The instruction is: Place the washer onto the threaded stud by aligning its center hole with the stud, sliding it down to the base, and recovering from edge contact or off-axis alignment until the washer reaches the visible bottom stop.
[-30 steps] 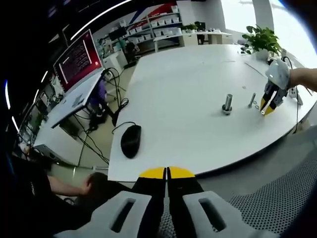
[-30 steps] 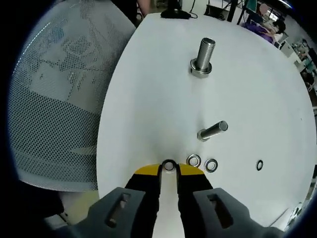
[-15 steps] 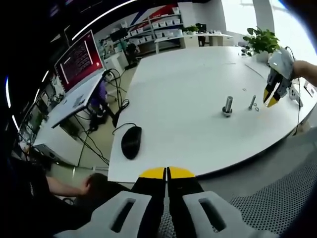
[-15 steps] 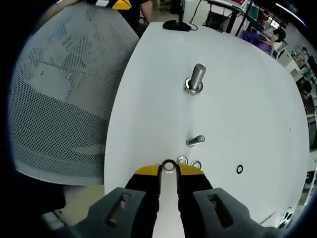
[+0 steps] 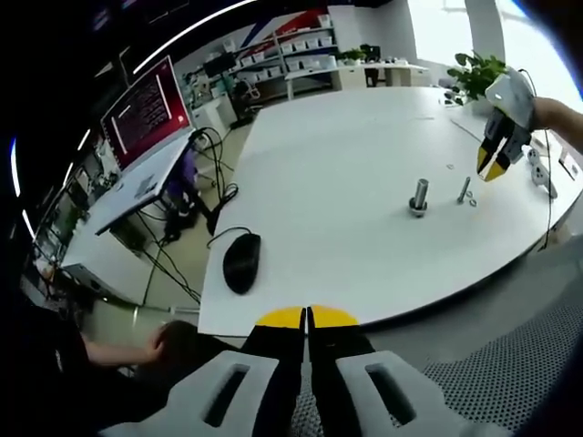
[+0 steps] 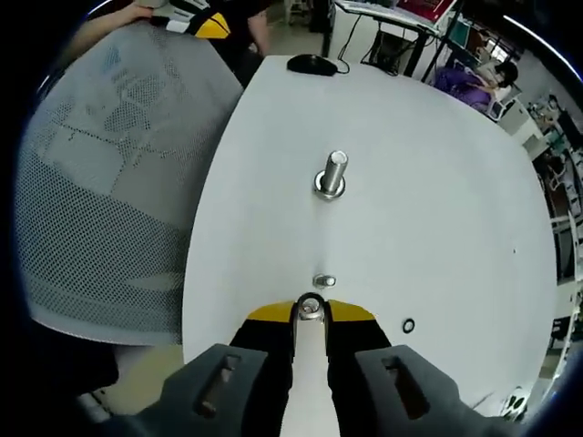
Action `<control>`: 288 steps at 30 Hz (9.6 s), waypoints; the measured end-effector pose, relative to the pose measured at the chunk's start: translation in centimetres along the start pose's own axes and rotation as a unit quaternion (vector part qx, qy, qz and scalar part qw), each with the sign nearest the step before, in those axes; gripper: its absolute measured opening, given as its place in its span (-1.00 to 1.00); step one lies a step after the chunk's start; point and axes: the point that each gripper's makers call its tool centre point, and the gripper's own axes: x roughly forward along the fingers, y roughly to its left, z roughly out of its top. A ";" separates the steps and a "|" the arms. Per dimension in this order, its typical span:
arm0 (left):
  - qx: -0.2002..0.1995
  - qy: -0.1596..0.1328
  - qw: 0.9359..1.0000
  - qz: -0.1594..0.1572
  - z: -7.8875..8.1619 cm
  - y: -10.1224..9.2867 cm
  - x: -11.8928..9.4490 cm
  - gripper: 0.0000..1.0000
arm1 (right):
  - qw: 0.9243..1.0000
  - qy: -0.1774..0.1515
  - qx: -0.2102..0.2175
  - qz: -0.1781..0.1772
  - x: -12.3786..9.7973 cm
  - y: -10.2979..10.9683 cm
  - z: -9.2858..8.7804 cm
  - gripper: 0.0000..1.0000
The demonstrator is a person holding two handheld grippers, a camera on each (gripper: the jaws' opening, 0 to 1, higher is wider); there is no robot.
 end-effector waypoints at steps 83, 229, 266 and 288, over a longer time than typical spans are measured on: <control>-0.011 -0.009 1.000 0.002 0.3 0.3 0.1 -1.00 | 0.999 0.010 0.052 -0.003 5.4 -1.7 -2.3 -0.42; -0.017 -0.015 1.000 0.009 0.4 0.6 0.1 -1.00 | 0.991 -0.052 0.112 -0.049 0.4 -1.8 0.4 -0.72; -0.020 -0.017 1.000 0.009 0.5 0.6 0.0 -1.00 | 0.996 0.002 0.086 -0.013 4.4 -1.0 -0.3 -0.73; -0.021 -0.020 1.000 0.009 0.6 0.6 0.0 -1.00 | 0.994 0.005 0.103 -0.027 6.5 -1.1 -1.1 -0.53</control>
